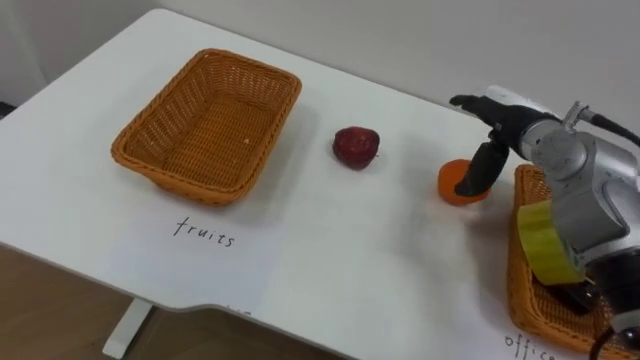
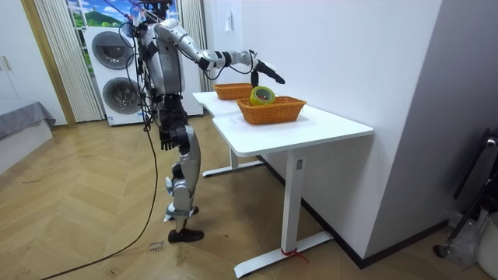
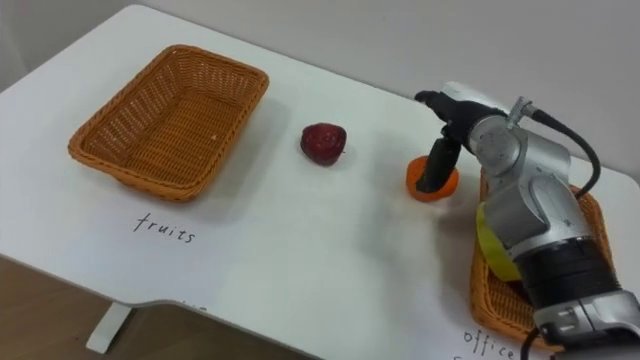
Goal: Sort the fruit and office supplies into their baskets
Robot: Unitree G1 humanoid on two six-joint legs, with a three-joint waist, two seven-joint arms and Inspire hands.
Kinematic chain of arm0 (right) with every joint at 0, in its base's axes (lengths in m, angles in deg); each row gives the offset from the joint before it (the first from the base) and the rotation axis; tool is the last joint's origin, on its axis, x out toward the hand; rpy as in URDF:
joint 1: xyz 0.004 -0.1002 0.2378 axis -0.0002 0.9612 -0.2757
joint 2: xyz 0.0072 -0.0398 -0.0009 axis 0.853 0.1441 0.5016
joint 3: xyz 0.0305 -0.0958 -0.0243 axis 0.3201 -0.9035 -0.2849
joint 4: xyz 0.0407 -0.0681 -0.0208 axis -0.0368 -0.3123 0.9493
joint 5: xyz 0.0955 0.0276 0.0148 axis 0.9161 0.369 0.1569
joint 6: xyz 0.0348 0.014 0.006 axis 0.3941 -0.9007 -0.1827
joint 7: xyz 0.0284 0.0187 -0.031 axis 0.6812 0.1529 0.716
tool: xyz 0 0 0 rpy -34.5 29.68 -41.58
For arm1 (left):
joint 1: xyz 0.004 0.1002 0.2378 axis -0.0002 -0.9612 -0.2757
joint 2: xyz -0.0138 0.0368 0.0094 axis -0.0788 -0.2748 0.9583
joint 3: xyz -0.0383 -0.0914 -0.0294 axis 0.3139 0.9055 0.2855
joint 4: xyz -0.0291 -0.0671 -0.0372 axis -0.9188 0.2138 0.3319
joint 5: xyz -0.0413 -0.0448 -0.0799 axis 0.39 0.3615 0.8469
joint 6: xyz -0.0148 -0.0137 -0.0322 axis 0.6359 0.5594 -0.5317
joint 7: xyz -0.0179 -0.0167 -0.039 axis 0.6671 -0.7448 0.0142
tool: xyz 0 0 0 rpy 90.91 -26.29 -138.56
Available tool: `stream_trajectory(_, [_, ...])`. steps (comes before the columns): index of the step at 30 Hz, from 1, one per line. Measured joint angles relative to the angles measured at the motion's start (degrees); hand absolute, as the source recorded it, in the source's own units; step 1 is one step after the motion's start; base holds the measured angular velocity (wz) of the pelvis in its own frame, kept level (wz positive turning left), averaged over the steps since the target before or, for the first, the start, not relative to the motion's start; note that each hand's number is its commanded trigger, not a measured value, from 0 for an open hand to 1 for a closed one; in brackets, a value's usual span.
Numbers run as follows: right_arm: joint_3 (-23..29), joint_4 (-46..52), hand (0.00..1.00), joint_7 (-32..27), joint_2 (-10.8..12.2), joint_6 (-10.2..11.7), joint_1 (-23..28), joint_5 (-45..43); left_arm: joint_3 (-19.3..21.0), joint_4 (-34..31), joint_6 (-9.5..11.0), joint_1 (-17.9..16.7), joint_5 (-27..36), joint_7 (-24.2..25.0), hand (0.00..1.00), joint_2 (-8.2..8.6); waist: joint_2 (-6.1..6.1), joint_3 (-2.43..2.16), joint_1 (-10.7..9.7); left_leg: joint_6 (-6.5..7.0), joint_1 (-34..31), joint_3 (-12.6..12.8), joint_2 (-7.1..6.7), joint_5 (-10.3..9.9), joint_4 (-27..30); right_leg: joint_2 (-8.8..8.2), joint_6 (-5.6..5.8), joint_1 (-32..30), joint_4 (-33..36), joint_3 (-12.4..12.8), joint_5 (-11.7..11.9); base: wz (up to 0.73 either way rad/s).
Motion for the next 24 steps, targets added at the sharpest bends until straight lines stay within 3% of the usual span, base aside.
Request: stream_trajectory(24, [-2.0, -7.3, 0.0, 1.3, 0.1, -0.5, 0.0, -2.7, -1.8, 1.5, 0.2, 0.6, 0.0, 0.8, 0.0, -0.09, -0.5, 0.48, 0.8, 0.1, 0.0, 0.3, -0.1, 0.0, 0.0, -0.1, 0.0, 0.1, 0.1, 0.2, 0.0, 0.0])
